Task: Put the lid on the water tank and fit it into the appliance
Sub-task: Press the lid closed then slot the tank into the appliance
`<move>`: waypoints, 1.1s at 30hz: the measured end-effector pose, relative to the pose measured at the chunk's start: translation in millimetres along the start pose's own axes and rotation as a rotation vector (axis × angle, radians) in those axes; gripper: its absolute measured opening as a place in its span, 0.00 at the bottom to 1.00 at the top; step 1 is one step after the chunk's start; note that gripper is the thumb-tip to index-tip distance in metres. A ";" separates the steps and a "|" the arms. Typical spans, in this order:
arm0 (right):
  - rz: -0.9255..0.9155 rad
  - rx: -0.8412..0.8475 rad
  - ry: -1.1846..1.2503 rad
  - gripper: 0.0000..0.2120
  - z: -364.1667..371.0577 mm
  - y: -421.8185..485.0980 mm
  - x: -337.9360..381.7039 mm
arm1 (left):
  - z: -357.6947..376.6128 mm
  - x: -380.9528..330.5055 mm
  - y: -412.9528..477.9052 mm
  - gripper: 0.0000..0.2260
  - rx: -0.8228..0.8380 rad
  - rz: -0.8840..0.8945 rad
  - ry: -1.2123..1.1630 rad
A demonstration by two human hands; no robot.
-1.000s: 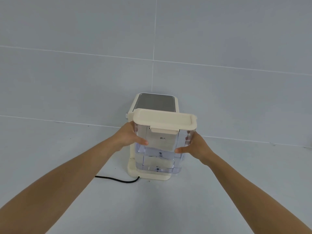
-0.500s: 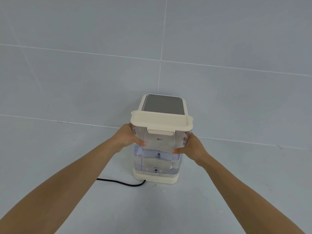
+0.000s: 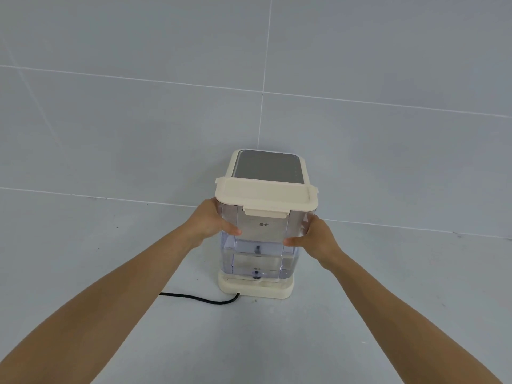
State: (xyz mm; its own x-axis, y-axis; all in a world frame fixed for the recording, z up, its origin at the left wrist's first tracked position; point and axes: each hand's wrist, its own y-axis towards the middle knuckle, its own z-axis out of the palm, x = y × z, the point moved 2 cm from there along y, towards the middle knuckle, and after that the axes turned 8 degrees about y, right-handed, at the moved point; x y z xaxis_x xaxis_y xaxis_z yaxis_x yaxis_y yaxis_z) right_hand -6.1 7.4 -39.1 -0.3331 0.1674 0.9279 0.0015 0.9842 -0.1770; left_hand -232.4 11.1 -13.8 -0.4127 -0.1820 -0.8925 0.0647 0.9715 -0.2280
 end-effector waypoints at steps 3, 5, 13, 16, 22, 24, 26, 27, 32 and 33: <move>-0.003 -0.004 0.007 0.34 -1.0 1.8 -0.5 | 1.9 1.0 3.6 0.28 0.005 -0.002 -0.003; -0.005 -0.007 0.003 0.34 -1.1 2.3 -1.8 | 2.2 2.3 5.2 0.29 0.004 -0.006 0.002; -0.004 -0.006 -0.034 0.34 1.5 5.4 -9.7 | 3.9 8.1 11.4 0.31 0.002 -0.017 0.026; -0.013 -0.007 -0.050 0.35 1.0 6.5 -10.3 | 2.8 10.3 12.5 0.32 -0.003 -0.016 0.043; -0.005 -0.005 -0.054 0.34 2.4 5.7 -15.2 | 6.9 17.3 11.9 0.31 0.000 -0.011 0.050; -0.006 -0.006 -0.058 0.34 2.6 5.5 -15.8 | 6.7 18.3 11.9 0.31 -0.001 -0.009 0.055; -0.006 -0.004 -0.067 0.34 2.5 5.4 -15.5 | 6.7 18.1 12.0 0.32 0.007 -0.006 0.051; -0.006 -0.007 -0.070 0.34 2.7 5.2 -15.5 | 7.1 18.0 11.8 0.33 0.008 -0.004 0.050; -0.001 -0.015 -0.079 0.35 3.9 3.0 -15.5 | 9.2 20.8 10.4 0.36 0.019 -0.007 0.036; 0.000 -0.012 -0.076 0.35 3.7 3.0 -15.8 | 9.1 21.3 10.6 0.36 0.029 -0.008 0.041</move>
State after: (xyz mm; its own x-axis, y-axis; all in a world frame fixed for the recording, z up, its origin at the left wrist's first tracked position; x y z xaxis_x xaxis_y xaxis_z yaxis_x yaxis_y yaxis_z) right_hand -4.3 7.4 -55.5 -0.4040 0.1626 0.9002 0.0123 0.9849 -0.1724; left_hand -232.2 16.2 -38.8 -0.4498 -0.1834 -0.8741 0.0869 0.9651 -0.2472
